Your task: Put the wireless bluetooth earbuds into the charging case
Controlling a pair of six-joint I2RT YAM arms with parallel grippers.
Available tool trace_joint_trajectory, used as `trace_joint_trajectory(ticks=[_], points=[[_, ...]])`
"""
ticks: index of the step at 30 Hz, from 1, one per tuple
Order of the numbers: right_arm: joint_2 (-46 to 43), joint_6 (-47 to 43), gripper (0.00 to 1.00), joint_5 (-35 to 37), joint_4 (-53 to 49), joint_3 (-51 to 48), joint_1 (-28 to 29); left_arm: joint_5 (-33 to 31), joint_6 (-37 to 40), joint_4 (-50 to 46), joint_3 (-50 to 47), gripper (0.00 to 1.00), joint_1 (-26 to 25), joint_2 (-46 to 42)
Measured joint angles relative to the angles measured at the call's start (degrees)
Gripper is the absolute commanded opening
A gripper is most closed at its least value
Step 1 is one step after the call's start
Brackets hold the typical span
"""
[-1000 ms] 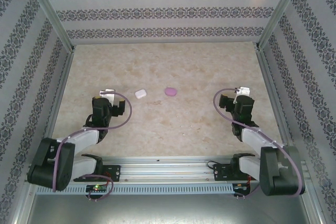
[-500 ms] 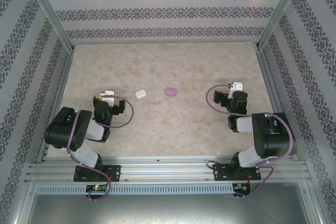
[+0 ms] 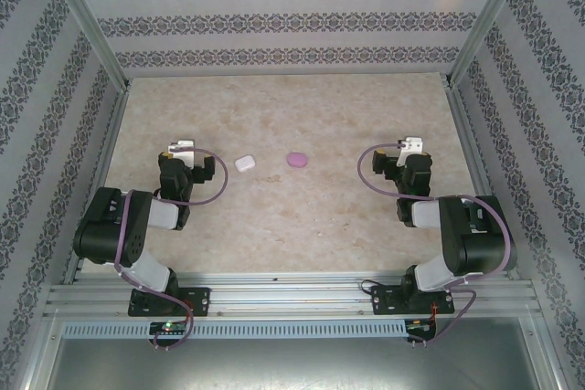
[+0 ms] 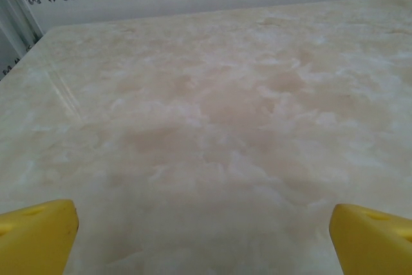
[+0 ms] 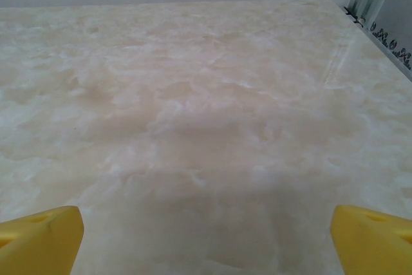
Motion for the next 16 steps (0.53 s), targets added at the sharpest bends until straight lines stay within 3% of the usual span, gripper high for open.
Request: trace_joint_trajectory(ticks=[16], points=[[0.0, -0.1, 0.98, 0.0, -0.4, 0.4, 0.0, 0.0, 0.0, -0.4, 0.0, 1.00, 0.0, 0.0]])
